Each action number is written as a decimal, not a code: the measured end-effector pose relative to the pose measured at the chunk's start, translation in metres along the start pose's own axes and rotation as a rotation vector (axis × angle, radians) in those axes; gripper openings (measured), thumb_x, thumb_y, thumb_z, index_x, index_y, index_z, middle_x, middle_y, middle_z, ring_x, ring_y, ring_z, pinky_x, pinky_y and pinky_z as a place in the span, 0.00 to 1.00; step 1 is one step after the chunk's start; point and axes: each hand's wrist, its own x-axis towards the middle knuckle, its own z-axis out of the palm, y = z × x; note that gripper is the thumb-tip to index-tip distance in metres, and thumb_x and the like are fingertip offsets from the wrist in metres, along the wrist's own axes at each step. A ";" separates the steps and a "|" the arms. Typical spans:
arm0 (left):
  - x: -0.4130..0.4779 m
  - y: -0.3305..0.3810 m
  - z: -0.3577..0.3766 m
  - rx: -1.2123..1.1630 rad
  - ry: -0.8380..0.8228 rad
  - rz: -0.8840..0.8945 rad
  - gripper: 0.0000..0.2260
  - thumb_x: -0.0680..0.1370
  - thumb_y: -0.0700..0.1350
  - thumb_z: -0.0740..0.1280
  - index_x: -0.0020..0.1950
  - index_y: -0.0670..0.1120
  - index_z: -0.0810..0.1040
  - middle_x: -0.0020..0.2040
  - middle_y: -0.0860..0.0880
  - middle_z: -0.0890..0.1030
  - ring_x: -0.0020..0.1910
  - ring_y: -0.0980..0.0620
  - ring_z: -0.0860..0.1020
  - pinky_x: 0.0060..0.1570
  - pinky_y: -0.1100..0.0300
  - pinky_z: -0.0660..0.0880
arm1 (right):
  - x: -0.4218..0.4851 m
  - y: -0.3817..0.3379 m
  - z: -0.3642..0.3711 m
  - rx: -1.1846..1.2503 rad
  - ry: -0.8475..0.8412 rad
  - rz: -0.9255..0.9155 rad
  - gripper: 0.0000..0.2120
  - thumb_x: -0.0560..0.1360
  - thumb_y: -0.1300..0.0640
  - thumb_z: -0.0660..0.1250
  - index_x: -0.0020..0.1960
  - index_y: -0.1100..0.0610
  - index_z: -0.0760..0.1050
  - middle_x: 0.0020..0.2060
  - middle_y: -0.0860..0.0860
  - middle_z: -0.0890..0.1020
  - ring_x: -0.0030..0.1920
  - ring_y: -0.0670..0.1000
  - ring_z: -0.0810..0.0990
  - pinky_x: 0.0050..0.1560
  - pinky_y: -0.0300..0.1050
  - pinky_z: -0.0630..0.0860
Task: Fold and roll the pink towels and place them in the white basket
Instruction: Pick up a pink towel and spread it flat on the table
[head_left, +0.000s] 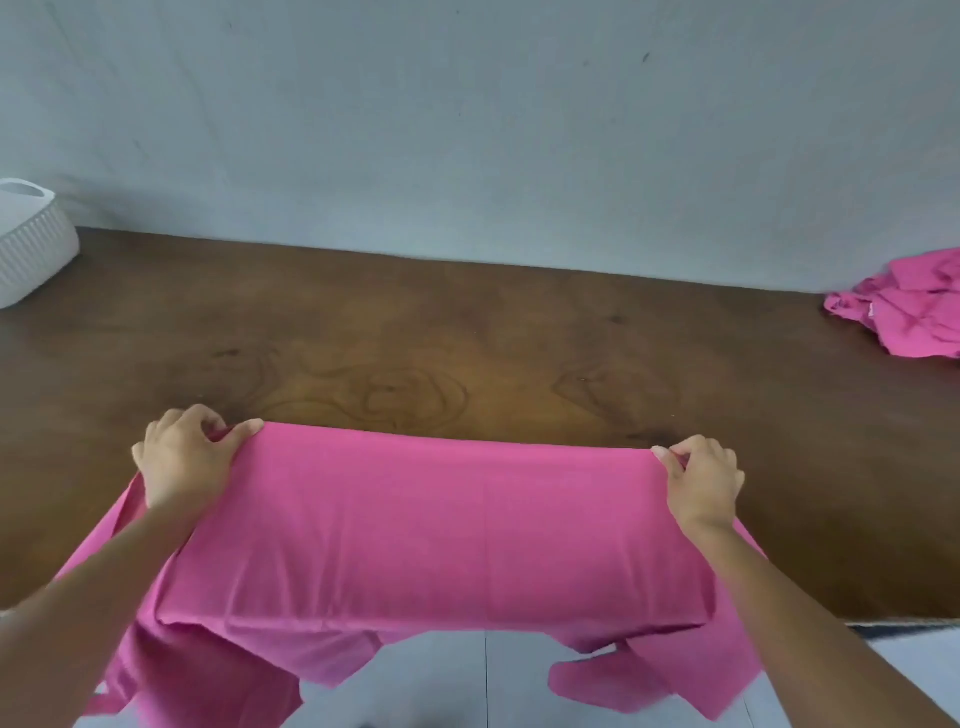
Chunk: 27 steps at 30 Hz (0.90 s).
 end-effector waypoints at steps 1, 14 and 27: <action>0.008 0.002 0.002 -0.011 -0.002 0.003 0.17 0.73 0.60 0.75 0.38 0.49 0.75 0.44 0.47 0.76 0.52 0.39 0.73 0.60 0.39 0.65 | 0.004 -0.004 0.003 -0.011 0.008 0.008 0.11 0.78 0.49 0.70 0.43 0.55 0.76 0.44 0.50 0.78 0.52 0.59 0.74 0.56 0.57 0.66; 0.094 0.034 0.037 0.003 -0.079 0.073 0.17 0.74 0.66 0.71 0.46 0.52 0.78 0.52 0.50 0.78 0.60 0.41 0.68 0.64 0.43 0.61 | 0.073 -0.040 0.038 -0.070 0.116 0.042 0.11 0.80 0.49 0.67 0.46 0.56 0.75 0.46 0.56 0.80 0.53 0.63 0.73 0.54 0.58 0.68; 0.173 0.083 0.080 -0.042 -0.040 0.125 0.16 0.75 0.62 0.71 0.38 0.53 0.74 0.43 0.53 0.77 0.55 0.45 0.68 0.59 0.45 0.62 | 0.175 -0.063 0.071 -0.024 0.104 0.011 0.11 0.80 0.51 0.68 0.44 0.58 0.76 0.43 0.57 0.80 0.51 0.65 0.74 0.53 0.59 0.69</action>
